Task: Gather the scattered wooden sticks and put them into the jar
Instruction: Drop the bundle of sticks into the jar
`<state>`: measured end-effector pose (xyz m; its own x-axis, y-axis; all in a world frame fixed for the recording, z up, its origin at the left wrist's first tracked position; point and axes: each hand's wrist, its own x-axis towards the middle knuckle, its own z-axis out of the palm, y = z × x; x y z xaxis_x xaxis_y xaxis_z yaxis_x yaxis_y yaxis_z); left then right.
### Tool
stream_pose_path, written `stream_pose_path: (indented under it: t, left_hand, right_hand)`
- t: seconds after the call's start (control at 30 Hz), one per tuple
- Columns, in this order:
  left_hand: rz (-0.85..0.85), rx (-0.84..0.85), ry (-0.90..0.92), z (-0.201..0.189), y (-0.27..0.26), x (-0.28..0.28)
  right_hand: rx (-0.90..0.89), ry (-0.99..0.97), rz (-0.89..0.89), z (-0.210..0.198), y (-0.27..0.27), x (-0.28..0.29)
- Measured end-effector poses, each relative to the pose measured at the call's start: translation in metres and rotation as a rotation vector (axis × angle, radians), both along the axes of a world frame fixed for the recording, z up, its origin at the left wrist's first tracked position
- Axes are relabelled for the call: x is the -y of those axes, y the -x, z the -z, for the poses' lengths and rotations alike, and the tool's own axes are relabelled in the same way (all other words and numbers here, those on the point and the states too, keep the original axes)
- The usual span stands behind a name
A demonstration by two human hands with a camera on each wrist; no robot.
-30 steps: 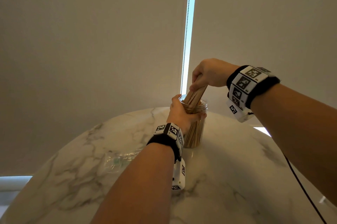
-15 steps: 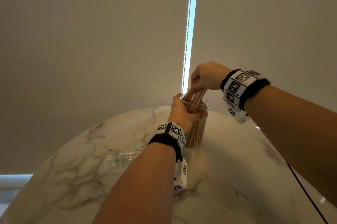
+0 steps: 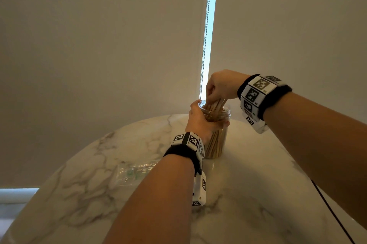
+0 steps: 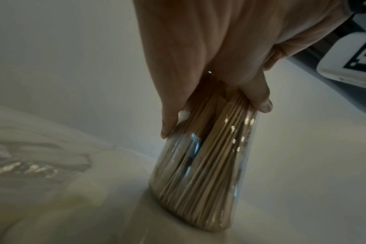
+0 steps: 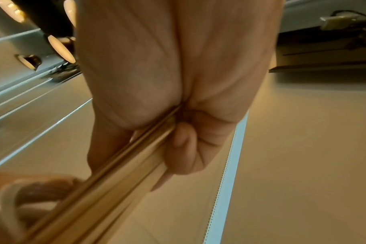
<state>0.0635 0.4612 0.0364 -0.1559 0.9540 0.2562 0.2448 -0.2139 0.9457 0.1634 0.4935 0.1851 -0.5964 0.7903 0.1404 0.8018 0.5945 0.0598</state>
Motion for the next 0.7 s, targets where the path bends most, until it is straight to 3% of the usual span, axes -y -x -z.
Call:
stream_pose_path:
  t: [0.27, 0.43, 0.6, 0.63, 0.7]
  left_hand:
    - [-0.014, 0.016, 0.012, 0.0, -0.003, 0.0]
    - [-0.013, 0.026, 0.007, 0.0, -0.003, 0.0]
    - [-0.016, 0.023, 0.001, 0.004, -0.002, -0.004]
    - [-0.016, 0.018, -0.001, 0.006, -0.002, -0.006]
    - [-0.02, 0.028, -0.005, 0.006, -0.002, -0.006]
  right_hand:
    - [-0.189, -0.025, 0.01, 0.024, 0.016, 0.002]
    - [-0.054, 0.123, 0.116, 0.023, 0.014, 0.003]
    - [-0.457, 0.324, 0.127, 0.013, 0.001, 0.007]
    - [-0.437, 0.314, 0.123, 0.012, -0.003, 0.009]
    - [-0.227, 0.226, 0.138, 0.017, -0.006, 0.013]
